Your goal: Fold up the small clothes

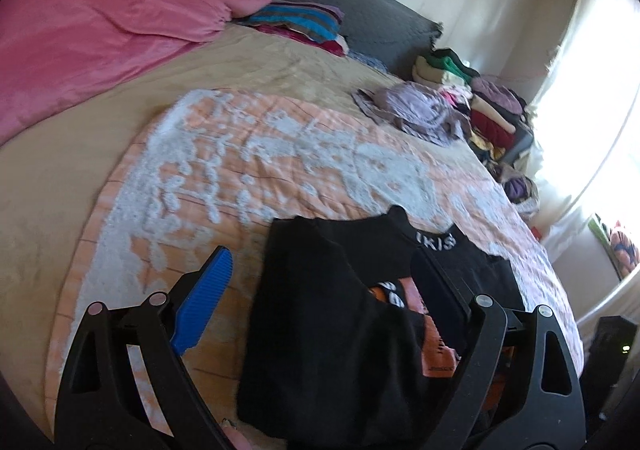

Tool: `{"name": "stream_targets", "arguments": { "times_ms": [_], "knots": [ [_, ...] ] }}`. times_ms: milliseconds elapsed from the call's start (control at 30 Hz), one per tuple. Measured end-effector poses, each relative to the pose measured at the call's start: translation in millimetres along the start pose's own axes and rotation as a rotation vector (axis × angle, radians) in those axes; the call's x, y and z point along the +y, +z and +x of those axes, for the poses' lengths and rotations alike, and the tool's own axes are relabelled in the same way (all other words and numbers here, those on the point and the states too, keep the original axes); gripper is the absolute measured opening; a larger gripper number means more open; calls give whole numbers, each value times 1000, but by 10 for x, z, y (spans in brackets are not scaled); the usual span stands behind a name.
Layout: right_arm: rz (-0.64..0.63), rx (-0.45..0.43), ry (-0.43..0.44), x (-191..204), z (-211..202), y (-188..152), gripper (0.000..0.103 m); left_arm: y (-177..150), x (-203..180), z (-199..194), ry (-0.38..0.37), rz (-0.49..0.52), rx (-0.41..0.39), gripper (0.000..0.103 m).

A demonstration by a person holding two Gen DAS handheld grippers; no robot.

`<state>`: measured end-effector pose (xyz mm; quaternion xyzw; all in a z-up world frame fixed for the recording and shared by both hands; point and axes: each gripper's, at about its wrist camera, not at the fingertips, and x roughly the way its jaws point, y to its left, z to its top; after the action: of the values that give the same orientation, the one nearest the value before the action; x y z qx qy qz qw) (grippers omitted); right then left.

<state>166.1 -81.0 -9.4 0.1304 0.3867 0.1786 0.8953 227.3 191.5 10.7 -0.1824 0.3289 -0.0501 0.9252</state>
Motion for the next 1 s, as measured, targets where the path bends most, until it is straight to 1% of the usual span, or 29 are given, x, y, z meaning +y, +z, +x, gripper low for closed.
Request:
{"name": "stream_targets", "arguments": {
  "times_ms": [100, 167, 267, 433, 600, 733, 833, 1000],
  "knots": [
    [-87, -52, 19, 80, -161, 163, 8, 41, 95, -20, 5, -18, -9, 85],
    [-137, -83, 15, 110, -251, 269, 8, 58, 128, -27, 16, -24, -13, 85],
    [-193, -133, -20, 111, -358, 433, 8, 82, 188, -26, 15, -46, -15, 85],
    [-240, -194, -97, -25, -436, 679, 8, 96, 178, -29, 37, -28, -18, 85],
    [-254, -204, -161, -203, -415, 779, 8, 96, 118, 9, 52, 4, -12, 85],
    [-248, -209, -189, -344, -407, 794, 8, 69, 63, 65, 67, 28, 2, 85],
    [-229, -210, -196, -447, -407, 777, 8, 23, -14, 126, 74, 58, 21, 85],
    [-210, -190, -202, -550, -347, 709, 8, -40, -131, 200, 57, 90, 45, 85]
  ]
}}
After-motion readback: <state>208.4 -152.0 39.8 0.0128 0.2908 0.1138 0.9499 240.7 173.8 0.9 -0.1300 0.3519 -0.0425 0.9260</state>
